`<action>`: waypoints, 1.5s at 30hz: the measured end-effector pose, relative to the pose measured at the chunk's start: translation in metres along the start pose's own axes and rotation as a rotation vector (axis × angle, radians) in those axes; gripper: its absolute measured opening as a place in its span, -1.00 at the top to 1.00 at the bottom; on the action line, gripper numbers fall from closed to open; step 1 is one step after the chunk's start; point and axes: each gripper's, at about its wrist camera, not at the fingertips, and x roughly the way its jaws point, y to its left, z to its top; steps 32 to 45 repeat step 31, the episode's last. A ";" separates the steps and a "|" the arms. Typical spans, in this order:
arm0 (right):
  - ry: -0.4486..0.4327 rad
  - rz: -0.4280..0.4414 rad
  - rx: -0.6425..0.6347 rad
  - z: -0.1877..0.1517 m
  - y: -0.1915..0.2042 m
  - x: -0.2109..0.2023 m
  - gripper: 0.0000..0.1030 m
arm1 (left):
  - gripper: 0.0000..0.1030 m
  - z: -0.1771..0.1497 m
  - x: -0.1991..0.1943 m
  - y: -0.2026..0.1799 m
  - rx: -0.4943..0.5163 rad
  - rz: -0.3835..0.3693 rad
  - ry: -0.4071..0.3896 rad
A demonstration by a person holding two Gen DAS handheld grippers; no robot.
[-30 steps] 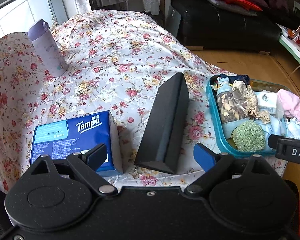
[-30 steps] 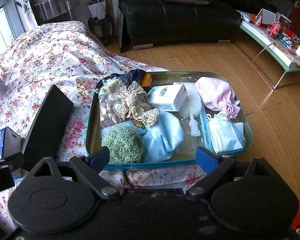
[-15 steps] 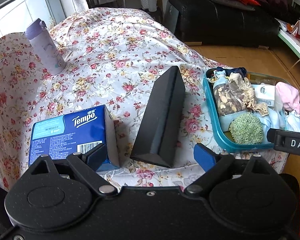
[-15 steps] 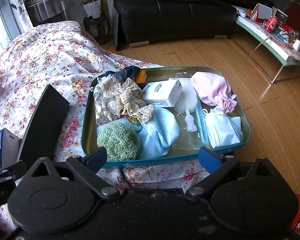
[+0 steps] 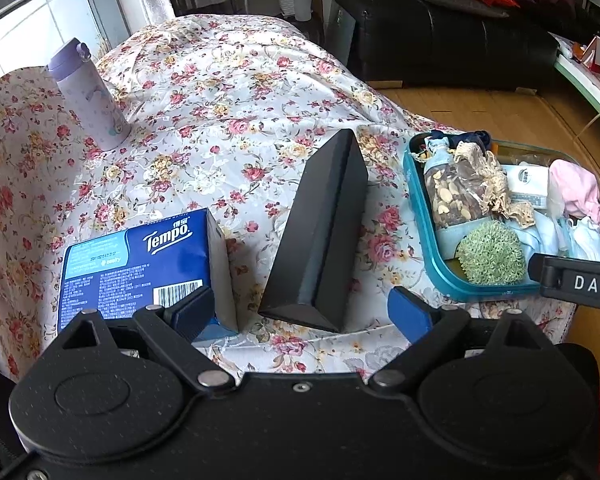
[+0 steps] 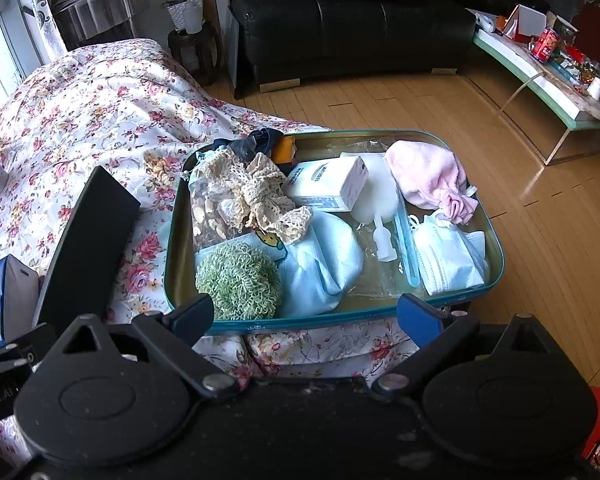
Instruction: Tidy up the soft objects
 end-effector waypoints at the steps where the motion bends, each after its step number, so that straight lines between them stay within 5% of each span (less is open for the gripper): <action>1: 0.001 -0.001 0.001 0.000 0.000 0.000 -0.92 | -0.76 0.000 0.000 0.000 -0.001 -0.001 0.001; 45: 0.018 -0.003 0.041 0.000 -0.004 0.005 -0.93 | -0.76 -0.006 0.006 -0.002 0.015 -0.001 0.030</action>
